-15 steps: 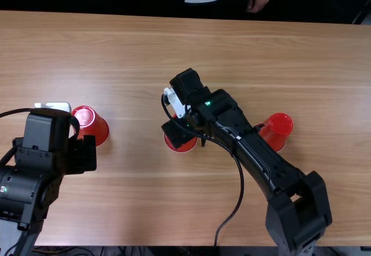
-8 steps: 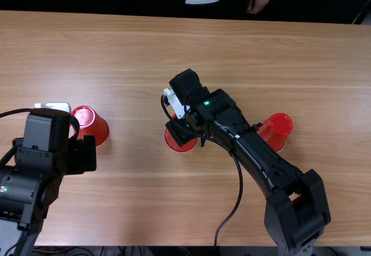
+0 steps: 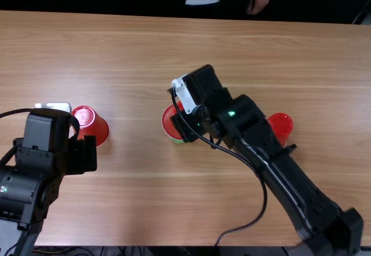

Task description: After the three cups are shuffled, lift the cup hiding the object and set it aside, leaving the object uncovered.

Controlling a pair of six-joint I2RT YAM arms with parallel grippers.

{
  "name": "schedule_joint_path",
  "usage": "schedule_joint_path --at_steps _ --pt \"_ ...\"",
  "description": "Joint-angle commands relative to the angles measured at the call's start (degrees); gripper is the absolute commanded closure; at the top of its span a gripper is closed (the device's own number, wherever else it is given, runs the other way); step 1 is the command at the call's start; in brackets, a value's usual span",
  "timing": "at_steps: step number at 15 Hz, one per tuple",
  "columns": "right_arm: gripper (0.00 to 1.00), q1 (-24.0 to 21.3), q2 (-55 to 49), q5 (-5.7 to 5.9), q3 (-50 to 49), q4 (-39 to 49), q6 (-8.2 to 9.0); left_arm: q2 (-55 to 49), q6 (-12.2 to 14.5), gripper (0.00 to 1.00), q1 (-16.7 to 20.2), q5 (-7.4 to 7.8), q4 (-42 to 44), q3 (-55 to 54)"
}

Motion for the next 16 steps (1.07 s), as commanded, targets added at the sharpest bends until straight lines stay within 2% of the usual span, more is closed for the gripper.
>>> schedule_joint_path --at_steps 1,3,8,12,16 --pt "0.83 -1.68 -3.78 -0.14 0.41 -0.38 0.38 -0.45 -0.60 0.00 0.35 1.15 -0.08 -1.35" --pt "0.83 -5.20 -8.08 -0.14 -3.02 -0.49 0.17 -0.54 -0.60 0.00 0.35 1.15 -0.08 -1.53" --pt "0.83 -9.86 -20.83 -0.03 -17.26 -0.38 -0.04 -0.45 -0.60 0.00 0.35 1.15 -0.18 -1.53" --pt "0.83 -10.39 -26.63 -0.03 -31.05 0.78 0.06 -0.45 -0.60 0.00 0.27 1.15 -0.18 -1.53" --pt "0.82 -10.83 -26.28 -0.14 -37.56 0.89 -0.04 -0.45 -0.50 0.00 0.27 1.15 -0.08 -2.23"
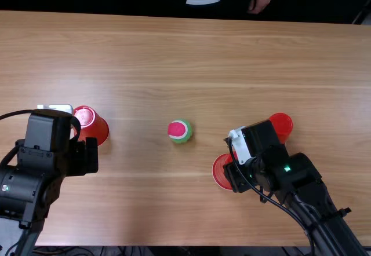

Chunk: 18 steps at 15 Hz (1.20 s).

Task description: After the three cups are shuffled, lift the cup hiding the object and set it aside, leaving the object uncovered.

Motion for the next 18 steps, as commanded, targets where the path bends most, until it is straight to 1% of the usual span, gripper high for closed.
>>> schedule_joint_path --at_steps 1,2,3,4,5,9,12,14,15,18 --pt "0.81 -0.55 -0.07 -0.22 -1.17 0.25 0.02 -0.41 -0.52 0.00 0.27 0.43 -0.06 -1.12" --pt "0.77 -0.55 0.02 -0.22 -1.70 0.25 -0.08 -0.41 -0.52 0.00 0.27 0.43 -0.06 -1.12" --pt "0.49 -0.46 0.11 -0.12 -1.78 0.25 -0.08 -0.41 -0.52 0.00 0.27 0.43 -0.06 -1.12" --pt "0.10 -0.38 0.11 -0.12 -1.78 0.25 -0.19 -0.41 -0.52 0.00 0.27 0.43 -0.06 -1.12" --pt "0.00 -0.38 0.02 0.20 -1.70 0.25 -0.29 -0.41 -0.52 0.00 0.27 0.43 -0.06 -1.12" --pt "0.00 -0.46 -0.77 0.20 -0.73 0.25 -0.19 -0.41 -0.41 0.00 0.35 0.43 -0.06 -1.21" --pt "0.00 -0.64 -1.39 0.20 3.40 1.31 0.02 -0.41 -0.41 0.00 0.44 0.43 -0.16 -1.56" --pt "0.00 -0.82 -7.45 0.30 5.77 2.04 -0.19 -0.49 -0.41 0.00 0.44 0.43 -0.16 -2.09" --pt "0.00 -1.78 -9.65 0.30 6.48 2.36 -0.29 -0.49 -0.41 0.00 0.53 0.43 -0.06 -2.09" --pt "0.00 -7.41 -12.90 0.30 6.30 1.73 -0.71 -2.07 -0.41 0.00 0.44 0.43 0.05 -3.40"
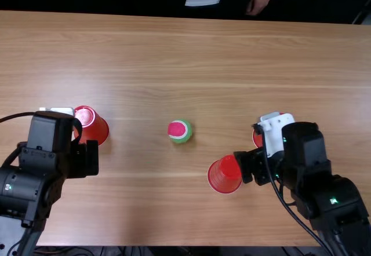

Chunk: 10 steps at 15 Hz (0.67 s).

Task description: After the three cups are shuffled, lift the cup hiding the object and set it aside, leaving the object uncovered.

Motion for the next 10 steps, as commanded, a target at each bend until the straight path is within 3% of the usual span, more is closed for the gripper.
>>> schedule_joint_path --at_steps 1,6,10 --pt "0.00 -2.32 -2.80 0.26 -0.10 -0.17 -0.28 -2.72 -0.29 0.00 0.44 0.41 -0.06 -2.08" --pt "0.00 -7.16 -17.82 0.58 -6.96 0.46 0.04 -10.36 -0.29 0.00 0.35 0.52 1.20 -6.56" --pt "0.00 -15.33 -29.69 0.58 -15.75 3.52 -0.28 -21.17 -0.39 0.00 0.53 0.62 1.41 -15.61"
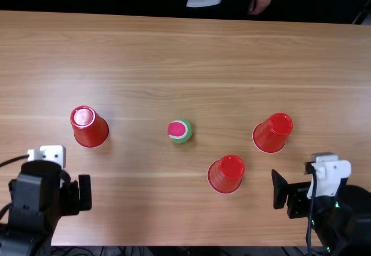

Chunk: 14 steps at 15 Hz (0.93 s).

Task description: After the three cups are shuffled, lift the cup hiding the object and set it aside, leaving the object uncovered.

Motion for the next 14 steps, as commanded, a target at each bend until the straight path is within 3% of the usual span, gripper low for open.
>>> schedule_joint_path --at_steps 1,3,6,11,14 --pt "0.00 -1.89 -5.47 0.25 -3.35 1.76 -0.19 -3.96 -0.54 0.00 0.53 0.38 1.53 -3.45" --pt "0.00 -2.25 -12.85 0.15 -6.86 2.07 -0.08 -8.97 -0.65 0.00 0.62 0.27 6.49 -8.90" --pt "0.00 -2.25 -20.41 0.04 -11.08 2.07 -0.08 -17.85 -0.75 0.00 4.57 0.27 10.71 -15.84" --pt "0.00 -4.18 -35.27 0.36 -18.82 2.71 0.02 -32.53 -0.75 0.00 5.19 -0.46 17.14 -27.44" --pt "0.00 -4.44 -35.27 0.36 -22.07 2.49 -0.19 -44.39 -0.54 0.00 7.56 -0.89 19.14 -35.35"
